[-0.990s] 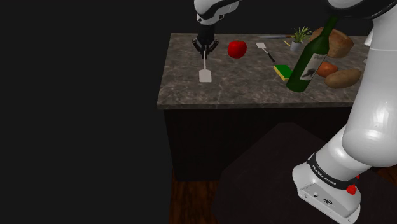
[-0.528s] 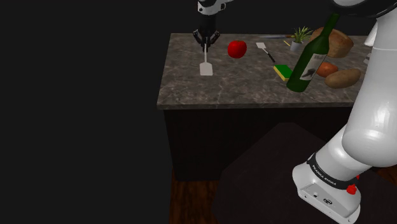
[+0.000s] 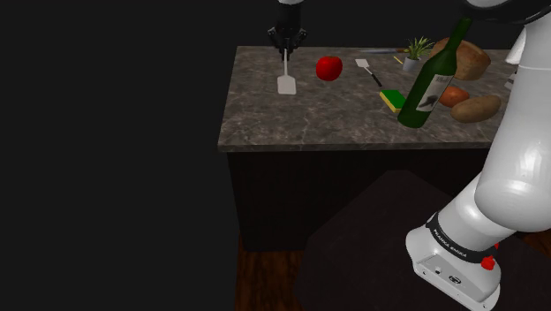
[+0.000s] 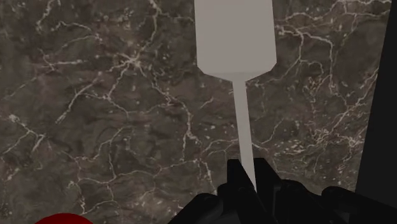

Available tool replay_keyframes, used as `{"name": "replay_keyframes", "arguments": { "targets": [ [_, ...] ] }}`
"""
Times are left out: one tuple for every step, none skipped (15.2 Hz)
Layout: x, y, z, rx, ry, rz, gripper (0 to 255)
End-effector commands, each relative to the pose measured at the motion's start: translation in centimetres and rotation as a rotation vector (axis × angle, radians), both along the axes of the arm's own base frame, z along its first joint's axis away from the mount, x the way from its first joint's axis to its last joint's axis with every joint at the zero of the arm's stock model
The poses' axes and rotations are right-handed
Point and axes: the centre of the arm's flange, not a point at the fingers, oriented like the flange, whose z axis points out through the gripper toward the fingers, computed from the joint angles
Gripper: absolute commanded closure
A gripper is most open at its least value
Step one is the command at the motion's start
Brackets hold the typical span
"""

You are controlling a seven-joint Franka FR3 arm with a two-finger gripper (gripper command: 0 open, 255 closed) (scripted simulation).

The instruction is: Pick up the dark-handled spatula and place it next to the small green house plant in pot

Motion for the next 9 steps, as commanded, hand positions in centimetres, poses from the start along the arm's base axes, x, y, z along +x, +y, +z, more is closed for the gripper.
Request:
{"name": "replay_keyframes", "arguments": {
  "targets": [
    [0.0, 0.0, 1.1, 0.000, 0.000, 0.000, 255],
    [0.0, 0.0, 1.6, 0.000, 0.000, 0.000, 255],
    [0.0, 0.0, 2.1, 0.000, 0.000, 0.000, 255],
    [0.0, 0.0, 2.6, 0.000, 0.000, 0.000, 255],
    [0.0, 0.0, 3.2, 0.000, 0.000, 0.000, 255],
    [0.0, 0.0, 3.7, 0.000, 0.000, 0.000, 255],
    [0.0, 0.0, 4.2, 0.000, 0.000, 0.000, 255],
    [0.0, 0.0, 4.8, 0.000, 0.000, 0.000, 255],
    [0.0, 0.0, 5.3, 0.000, 0.000, 0.000, 255]
  ]
}}
